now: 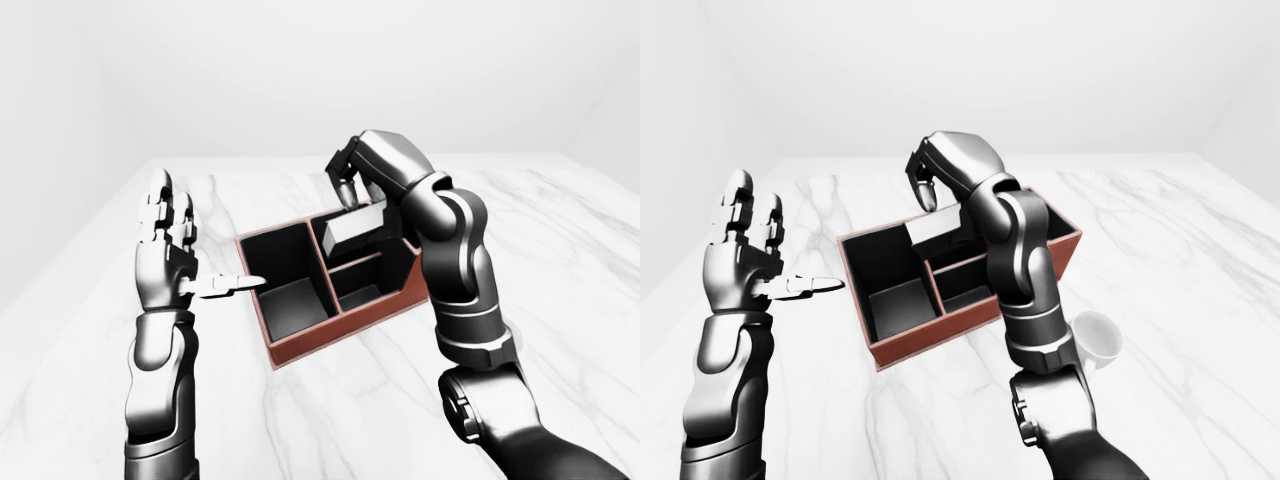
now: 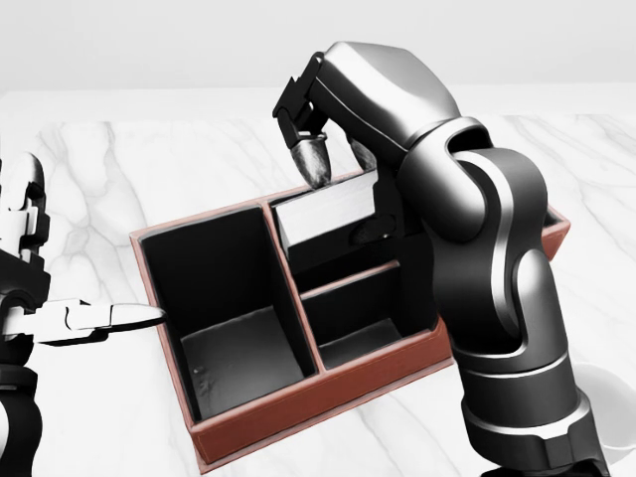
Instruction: Pick up the book and place it in the front compartment of the caddy.
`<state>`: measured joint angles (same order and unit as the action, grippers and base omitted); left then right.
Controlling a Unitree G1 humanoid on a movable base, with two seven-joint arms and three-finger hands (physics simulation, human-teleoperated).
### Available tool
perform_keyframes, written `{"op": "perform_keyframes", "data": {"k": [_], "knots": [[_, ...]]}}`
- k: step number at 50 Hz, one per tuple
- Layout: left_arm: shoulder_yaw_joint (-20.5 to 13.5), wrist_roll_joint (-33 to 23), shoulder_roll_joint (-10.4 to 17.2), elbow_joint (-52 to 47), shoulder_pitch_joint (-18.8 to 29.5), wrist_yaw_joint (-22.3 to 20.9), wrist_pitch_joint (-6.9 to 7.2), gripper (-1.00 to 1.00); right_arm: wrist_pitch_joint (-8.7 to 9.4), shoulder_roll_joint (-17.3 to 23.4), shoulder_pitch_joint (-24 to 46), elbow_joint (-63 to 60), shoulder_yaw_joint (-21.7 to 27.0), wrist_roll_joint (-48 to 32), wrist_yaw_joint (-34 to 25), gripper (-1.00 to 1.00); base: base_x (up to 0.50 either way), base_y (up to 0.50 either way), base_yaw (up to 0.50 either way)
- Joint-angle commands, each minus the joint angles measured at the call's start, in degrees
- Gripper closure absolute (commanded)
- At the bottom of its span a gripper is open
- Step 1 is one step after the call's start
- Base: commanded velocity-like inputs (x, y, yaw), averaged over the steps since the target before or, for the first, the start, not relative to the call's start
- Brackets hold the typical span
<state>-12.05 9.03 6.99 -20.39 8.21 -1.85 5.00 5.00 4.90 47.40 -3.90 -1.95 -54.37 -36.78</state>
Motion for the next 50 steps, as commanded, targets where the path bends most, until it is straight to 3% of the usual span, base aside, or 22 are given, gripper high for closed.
{"op": "perform_keyframes", "data": {"k": [1,50], "knots": [[0.0,0.1,0.0,-0.2,0.0,0.1,0.0,-1.0,0.0,0.6,3.3,7.1,0.6,1.9,4.8,1.0,0.0,0.0,0.0],[-0.2,0.2,0.2,0.2,0.3,0.4,0.0,-1.0,0.0,1.8,9.2,17.6,0.8,5.2,9.1,1.0,0.0,0.0,0.0]]}}
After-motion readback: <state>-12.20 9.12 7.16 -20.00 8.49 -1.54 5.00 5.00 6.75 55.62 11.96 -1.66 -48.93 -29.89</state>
